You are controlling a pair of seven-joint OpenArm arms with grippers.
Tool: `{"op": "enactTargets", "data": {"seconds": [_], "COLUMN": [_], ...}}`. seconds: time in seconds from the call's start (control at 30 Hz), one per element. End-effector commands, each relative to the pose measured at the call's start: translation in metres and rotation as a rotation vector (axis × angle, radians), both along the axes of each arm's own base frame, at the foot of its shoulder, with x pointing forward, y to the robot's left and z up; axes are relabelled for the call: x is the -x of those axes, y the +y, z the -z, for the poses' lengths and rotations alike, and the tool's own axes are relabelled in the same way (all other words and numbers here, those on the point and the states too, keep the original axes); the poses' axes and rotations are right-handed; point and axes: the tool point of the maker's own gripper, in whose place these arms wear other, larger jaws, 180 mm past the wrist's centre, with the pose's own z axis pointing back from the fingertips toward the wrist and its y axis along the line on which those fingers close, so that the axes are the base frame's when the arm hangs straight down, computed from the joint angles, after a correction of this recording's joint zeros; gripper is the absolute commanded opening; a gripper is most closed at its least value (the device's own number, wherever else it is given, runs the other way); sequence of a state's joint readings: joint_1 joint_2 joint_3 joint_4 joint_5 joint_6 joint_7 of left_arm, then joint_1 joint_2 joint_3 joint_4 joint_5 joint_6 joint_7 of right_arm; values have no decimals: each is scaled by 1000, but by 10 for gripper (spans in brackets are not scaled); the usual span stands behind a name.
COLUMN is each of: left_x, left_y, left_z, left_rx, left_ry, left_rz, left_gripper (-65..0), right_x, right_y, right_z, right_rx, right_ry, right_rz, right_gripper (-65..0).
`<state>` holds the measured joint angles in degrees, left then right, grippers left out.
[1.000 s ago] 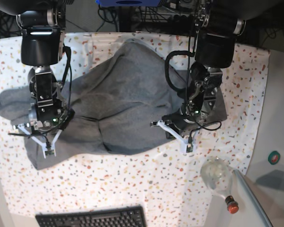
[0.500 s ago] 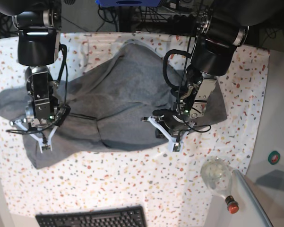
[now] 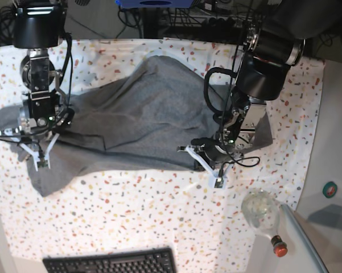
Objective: Layout the t-shirt on the table in an organized manner, then fold the t-shirt properly
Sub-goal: 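Pull the shirt apart with both grippers to spread it lengthwise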
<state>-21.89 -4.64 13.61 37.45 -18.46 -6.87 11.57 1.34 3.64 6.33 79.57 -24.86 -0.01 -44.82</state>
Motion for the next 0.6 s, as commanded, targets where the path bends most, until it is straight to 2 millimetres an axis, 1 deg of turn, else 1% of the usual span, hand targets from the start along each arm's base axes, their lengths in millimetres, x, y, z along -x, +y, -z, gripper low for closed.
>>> {"op": "enactTargets", "data": {"seconds": [0.0,0.07,0.17,0.2,0.3,0.43,0.47,0.5,0.53,0.57], "left_x": [-4,-5,-10,-10,-11,-11,-10,-10,-10,-11], "left_y": [17,21,23,28,30,30,30,30,30,29], "left_z": [0,0,-3,-4,-4,-4,-4,-4,-4,-4], "left_rx": [-47,-53,-57,-64,-67,-67,-67,-67,-67,-67], "left_ry": [17,18,12,10,9,9,11,11,11,8], "left_rz": [-20,-24,-27,-30,-31,-30,-30,-30,-30,-29], "left_gripper": [-650,-650,-650,-650,-650,-650,-650,-650,-650,-650], "right_x": [-10,-8,1,3,13,17,18,20,22,25], "right_y": [-11,-11,-13,-16,-32,-33,-32,-33,-36,-42], "right_z": [-16,-15,-12,-11,-11,-8,-5,-4,-2,-3], "right_rx": [39,40,46,50,57,41,33,26,20,18], "right_ry": [-45,-44,-30,-27,-23,3,22,38,53,52], "right_rz": [4,3,2,6,53,42,20,4,1,22], "right_gripper": [-650,-650,-650,-650,-650,-650,-608,-552,-506,-498]}}
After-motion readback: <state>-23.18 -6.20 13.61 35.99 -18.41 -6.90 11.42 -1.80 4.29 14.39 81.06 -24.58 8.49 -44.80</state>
